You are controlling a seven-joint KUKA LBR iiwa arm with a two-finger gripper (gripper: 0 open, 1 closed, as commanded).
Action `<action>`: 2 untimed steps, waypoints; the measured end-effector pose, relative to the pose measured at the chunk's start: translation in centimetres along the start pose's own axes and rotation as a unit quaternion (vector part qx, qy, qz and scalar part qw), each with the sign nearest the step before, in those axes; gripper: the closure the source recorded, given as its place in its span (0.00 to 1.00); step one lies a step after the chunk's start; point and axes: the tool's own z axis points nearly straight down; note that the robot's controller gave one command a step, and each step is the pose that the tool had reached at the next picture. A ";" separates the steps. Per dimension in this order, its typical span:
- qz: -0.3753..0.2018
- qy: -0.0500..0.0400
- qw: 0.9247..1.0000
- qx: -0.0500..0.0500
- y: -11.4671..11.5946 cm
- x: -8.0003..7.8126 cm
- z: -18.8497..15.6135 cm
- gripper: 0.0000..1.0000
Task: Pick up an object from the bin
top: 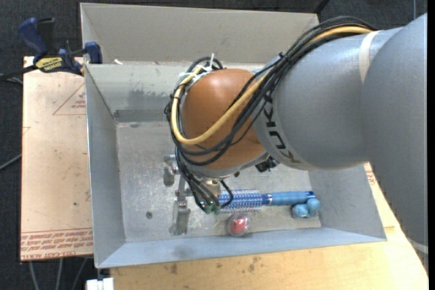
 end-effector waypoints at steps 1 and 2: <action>-0.122 -0.002 0.993 0.001 -11.7 -2.5 10.3 0.00; -0.206 -0.005 0.979 0.000 -14.4 -1.3 7.0 0.00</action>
Offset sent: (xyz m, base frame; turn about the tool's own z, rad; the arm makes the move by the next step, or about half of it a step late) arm 0.0245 -0.1131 -0.1001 -0.2501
